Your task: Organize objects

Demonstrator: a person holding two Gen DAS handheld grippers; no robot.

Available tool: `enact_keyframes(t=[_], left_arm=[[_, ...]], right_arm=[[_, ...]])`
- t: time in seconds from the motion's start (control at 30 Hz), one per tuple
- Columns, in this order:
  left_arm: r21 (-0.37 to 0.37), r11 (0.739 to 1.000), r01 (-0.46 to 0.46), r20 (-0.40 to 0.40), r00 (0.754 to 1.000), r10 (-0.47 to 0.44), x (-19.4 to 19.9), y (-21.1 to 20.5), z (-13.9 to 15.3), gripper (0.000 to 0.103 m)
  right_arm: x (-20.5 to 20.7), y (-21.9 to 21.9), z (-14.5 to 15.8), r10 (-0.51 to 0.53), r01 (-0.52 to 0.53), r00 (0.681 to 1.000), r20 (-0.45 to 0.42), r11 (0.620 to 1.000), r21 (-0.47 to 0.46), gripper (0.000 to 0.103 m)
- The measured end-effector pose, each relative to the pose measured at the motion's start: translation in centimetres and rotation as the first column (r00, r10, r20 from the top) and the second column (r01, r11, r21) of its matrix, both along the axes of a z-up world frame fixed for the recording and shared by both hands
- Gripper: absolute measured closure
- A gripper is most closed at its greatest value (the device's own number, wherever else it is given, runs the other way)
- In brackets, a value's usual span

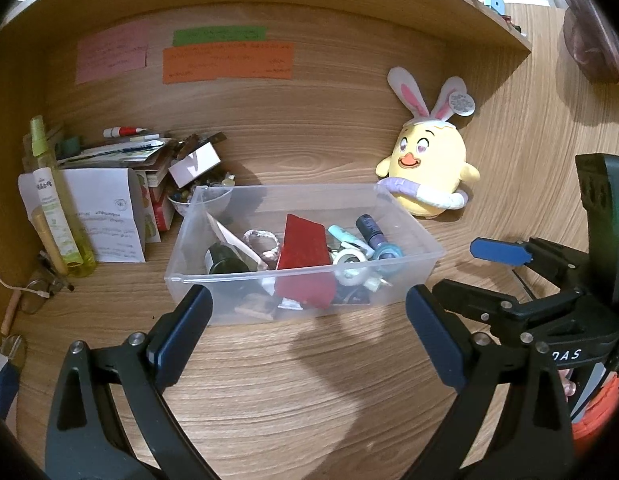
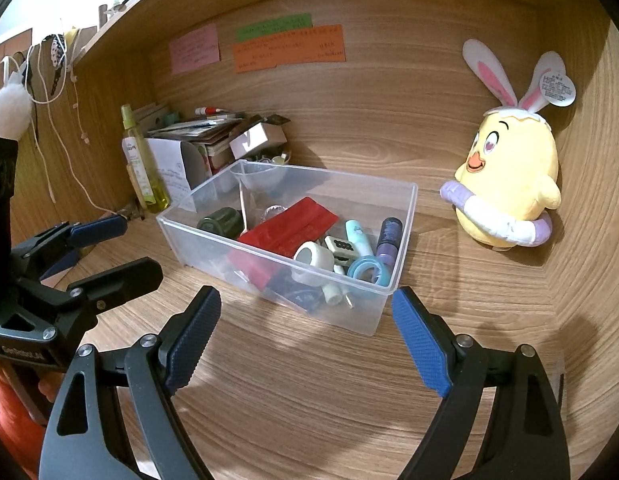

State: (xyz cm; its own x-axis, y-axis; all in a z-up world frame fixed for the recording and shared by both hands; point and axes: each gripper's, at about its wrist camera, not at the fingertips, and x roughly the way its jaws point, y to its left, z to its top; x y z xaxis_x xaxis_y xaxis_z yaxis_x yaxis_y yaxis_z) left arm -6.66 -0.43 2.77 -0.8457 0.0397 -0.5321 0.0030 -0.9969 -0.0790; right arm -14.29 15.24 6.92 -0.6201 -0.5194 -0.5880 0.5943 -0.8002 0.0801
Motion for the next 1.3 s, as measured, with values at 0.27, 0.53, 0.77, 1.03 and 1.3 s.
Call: enact_keyframes(t=[0.27, 0.53, 0.77, 1.03, 1.3], left_arm=[[0.001, 1.0, 0.003, -0.008, 1.0, -0.003, 0.07, 0.07, 0.18, 0.004], [0.004, 1.0, 0.006, -0.003, 1.0, -0.006, 0.02, 0.07, 0.13, 0.002], [0.009, 1.0, 0.004, 0.001, 1.0, -0.004, 0.05, 0.22, 0.02, 0.002], [0.01, 1.0, 0.003, 0.005, 1.0, -0.003, -0.01, 0.13, 0.01, 0.002], [0.045, 0.999, 0.008, 0.022, 1.0, -0.009, -0.05, 0.07, -0.49, 0.002]], right_arm=[[0.01, -0.07, -0.13, 0.001, -0.001, 1.0, 0.006, 1.0, -0.004, 0.017], [-0.02, 0.04, -0.47, -0.002, 0.002, 1.0, 0.017, 1.0, -0.008, 0.017], [0.06, 0.1, -0.54, -0.005, 0.006, 1.0, 0.02, 1.0, -0.009, 0.017], [0.08, 0.07, -0.49, -0.007, 0.007, 1.0, 0.021, 1.0, -0.01, 0.017], [0.22, 0.07, -0.39, -0.006, 0.006, 1.0, 0.019, 1.0, -0.009, 0.017]])
